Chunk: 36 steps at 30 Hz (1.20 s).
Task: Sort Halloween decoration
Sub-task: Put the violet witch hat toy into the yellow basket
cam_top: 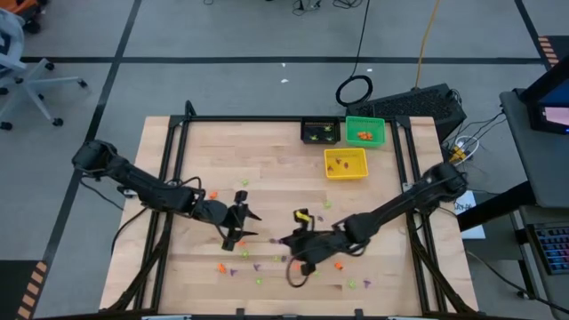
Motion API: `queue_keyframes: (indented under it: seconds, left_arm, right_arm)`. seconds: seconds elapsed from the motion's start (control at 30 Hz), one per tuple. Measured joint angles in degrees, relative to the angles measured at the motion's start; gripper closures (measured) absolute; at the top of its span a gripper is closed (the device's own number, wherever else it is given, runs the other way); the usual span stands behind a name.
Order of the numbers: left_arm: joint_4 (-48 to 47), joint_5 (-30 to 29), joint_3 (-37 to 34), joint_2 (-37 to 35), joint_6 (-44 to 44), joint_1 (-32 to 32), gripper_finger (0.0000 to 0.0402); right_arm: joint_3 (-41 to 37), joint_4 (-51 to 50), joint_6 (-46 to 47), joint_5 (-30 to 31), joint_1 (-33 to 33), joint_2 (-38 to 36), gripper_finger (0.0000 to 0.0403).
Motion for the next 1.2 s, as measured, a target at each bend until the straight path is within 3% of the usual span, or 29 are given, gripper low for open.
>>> queue_keyframes:
  seconds: [0.1,0.23,0.4,0.53,0.8,1.2]
  left_arm:
    - [0.6,-2.9,0.0,0.0,0.0,-1.5,0.0194]
    - [1.7,-4.6,0.0,0.0,1.0,-2.9,0.0194]
    - [4.5,-5.9,0.0,0.1,1.0,-3.8,0.0194]
    - [5.7,-5.9,0.0,0.1,0.5,-3.8,0.0194]
    - [5.9,-5.8,0.0,0.1,0.4,-3.8,0.0194]
    - [5.9,-5.6,0.0,0.1,-0.5,-3.9,0.0194]
  right_arm:
    - [-6.4,7.7,1.4,-0.1,0.3,-4.2,0.0403]
    - [-17.9,27.2,1.5,0.0,0.2,-7.9,0.0403]
    - [-29.6,54.0,1.0,-0.1,-2.6,-8.4,0.0403]
    - [-34.4,66.1,1.5,-2.0,-5.5,-8.5,0.0403]
    - [-35.0,67.4,9.4,-10.5,-11.4,-8.8,0.0403]
    - [-35.0,67.0,5.2,-10.6,-10.2,-8.8,0.0403]
